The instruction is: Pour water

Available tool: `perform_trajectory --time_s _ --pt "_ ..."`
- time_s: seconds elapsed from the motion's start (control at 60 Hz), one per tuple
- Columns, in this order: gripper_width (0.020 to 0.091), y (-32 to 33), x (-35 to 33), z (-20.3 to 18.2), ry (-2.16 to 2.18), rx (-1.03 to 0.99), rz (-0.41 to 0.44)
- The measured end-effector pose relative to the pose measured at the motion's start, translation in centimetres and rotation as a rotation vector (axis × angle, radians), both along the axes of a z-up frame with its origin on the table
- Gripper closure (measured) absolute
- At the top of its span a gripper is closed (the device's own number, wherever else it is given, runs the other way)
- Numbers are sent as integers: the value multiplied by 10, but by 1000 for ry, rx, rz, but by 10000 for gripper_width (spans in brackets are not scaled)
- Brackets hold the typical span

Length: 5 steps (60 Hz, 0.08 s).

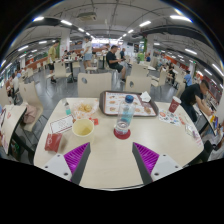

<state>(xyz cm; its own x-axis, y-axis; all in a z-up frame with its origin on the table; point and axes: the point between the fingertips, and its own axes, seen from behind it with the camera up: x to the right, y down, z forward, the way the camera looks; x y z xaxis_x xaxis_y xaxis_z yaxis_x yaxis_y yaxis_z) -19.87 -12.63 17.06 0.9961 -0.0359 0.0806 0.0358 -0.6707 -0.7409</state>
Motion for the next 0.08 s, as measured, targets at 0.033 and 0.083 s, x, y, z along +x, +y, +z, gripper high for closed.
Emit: perform_trajectory --time_s 0.033,0.083 --pt "257 0 -1 2 -6 5 4" --pt "257 2 -3 1 -1 13 11"
